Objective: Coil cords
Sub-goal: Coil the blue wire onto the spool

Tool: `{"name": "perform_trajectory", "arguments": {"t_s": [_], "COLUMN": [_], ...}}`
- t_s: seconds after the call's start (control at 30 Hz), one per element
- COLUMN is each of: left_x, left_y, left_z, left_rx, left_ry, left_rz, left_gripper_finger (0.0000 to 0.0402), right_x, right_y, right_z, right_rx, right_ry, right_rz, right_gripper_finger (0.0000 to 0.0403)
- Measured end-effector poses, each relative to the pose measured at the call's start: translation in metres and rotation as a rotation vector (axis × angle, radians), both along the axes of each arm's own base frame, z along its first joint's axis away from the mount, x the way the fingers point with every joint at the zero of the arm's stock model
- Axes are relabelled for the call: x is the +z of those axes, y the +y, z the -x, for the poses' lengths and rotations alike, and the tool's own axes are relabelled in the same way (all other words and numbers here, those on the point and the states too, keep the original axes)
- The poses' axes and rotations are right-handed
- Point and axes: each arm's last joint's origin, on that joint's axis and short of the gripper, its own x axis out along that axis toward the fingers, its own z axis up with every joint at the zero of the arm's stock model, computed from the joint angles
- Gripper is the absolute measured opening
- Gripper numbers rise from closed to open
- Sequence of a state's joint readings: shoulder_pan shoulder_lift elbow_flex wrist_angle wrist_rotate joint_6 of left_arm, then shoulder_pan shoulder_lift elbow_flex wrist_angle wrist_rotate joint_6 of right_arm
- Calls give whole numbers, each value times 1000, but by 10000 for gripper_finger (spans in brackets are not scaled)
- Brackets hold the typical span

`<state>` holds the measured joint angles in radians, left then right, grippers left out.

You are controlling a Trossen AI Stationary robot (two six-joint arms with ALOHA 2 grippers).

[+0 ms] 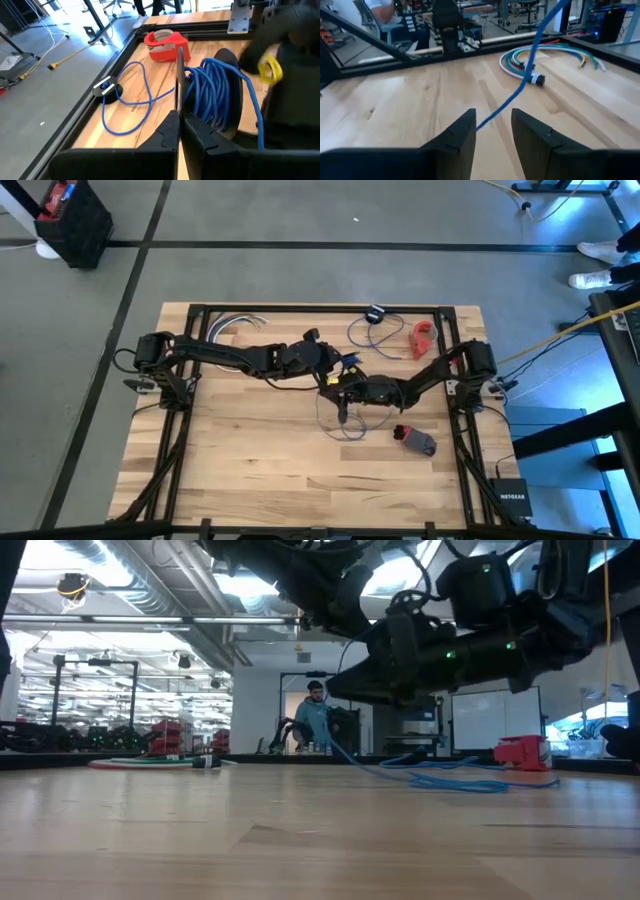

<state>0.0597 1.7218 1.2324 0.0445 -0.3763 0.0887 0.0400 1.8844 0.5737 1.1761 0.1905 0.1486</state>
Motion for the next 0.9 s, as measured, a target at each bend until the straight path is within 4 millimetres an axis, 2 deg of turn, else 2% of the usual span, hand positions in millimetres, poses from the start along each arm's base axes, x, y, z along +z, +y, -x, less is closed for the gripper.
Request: {"name": "perform_trajectory", "arguments": {"t_s": [0.17,0.27,0.53,0.73,0.9], "left_x": [0,0,2,15,22], "left_y": [0,0,0,-10,-20], "left_z": [0,0,1,7,11], "left_rx": [0,-1,-6,-31,-57], "left_ry": [-1,3,1,-31,-33], "left_rz": [0,-3,-10,-20,-22], "left_gripper_finger": [0,0,0,0,0], "right_x": [-6,-6,-13,-19,-21], "right_y": [0,0,-1,-3,-4], "right_z": [-11,-12,-8,0,12], "right_rx": [-1,-5,-18,-90,-114], "right_ry": [11,13,80,111,133], "right_rz": [5,23,81,99,106], "right_gripper_finger": [128,115,11,25,7]}}
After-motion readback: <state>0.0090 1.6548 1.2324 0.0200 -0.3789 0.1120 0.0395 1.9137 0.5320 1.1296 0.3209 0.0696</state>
